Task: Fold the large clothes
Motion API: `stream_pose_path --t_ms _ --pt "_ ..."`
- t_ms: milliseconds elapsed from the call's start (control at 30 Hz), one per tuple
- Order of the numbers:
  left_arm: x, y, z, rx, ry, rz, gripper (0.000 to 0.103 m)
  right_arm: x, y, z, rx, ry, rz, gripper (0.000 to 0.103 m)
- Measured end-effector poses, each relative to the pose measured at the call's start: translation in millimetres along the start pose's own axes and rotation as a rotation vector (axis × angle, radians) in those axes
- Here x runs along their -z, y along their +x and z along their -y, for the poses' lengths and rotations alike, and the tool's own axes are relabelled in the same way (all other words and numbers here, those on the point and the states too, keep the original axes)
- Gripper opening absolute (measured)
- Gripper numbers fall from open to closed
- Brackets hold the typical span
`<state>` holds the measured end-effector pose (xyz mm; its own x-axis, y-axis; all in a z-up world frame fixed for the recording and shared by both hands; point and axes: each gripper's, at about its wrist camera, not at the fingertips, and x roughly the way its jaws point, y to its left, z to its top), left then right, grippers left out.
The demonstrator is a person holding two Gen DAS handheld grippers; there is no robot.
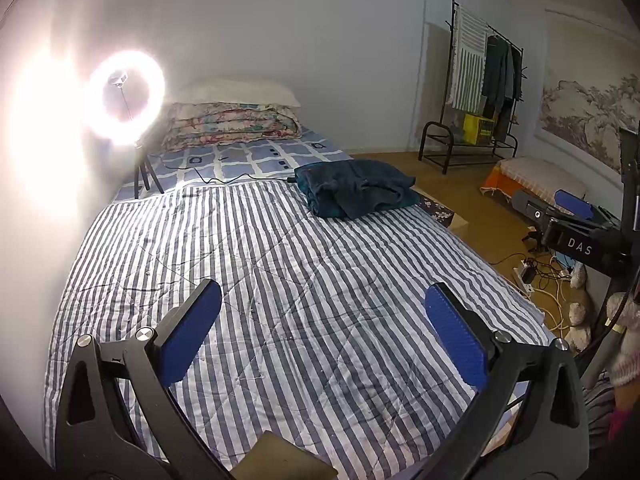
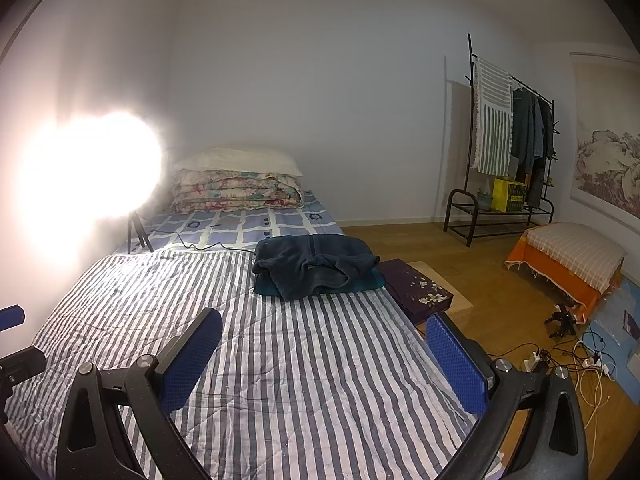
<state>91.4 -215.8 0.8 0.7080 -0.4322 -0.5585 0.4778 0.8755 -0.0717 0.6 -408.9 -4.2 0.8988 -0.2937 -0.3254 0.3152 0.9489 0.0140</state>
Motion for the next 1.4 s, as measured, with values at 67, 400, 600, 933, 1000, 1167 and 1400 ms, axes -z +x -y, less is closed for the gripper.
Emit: stream_pose_path --t_ms 67,400,600,933,1000,1167,1400 --pt "-0.5 -0.3 -0.2 0.000 0.000 0.001 0.103 0.3 -0.6 -0.4 0.003 -0.002 0.001 0.103" --pt "1.1 0.1 0.8 -0.003 -0.001 0.001 0.103 0.8 0.1 -0.1 0.002 -0.004 0.000 0.103" --pt "1.4 0.3 0.5 -0.001 0.001 0.000 0.103 0.7 0.2 -0.3 0.003 -0.002 0.000 0.103" --pt "1.2 -0.1 2.0 -0.002 -0.002 0.000 0.103 0.6 0.3 -0.1 0.000 -0.004 -0.003 0.103" --pt "1.5 -0.3 2.0 -0.001 0.000 0.001 0.103 2.5 -0.3 0.1 -0.001 -0.005 -0.004 0.103" --pt "-2.9 -1.7 5.6 0.001 0.001 0.010 0.103 4.4 -1.3 0.1 0.001 -0.004 -0.006 0.103" --pt "-3.1 -2.2 7.4 0.002 0.011 0.014 0.103 2.9 0.2 0.6 -0.001 -0.007 -0.005 0.103"
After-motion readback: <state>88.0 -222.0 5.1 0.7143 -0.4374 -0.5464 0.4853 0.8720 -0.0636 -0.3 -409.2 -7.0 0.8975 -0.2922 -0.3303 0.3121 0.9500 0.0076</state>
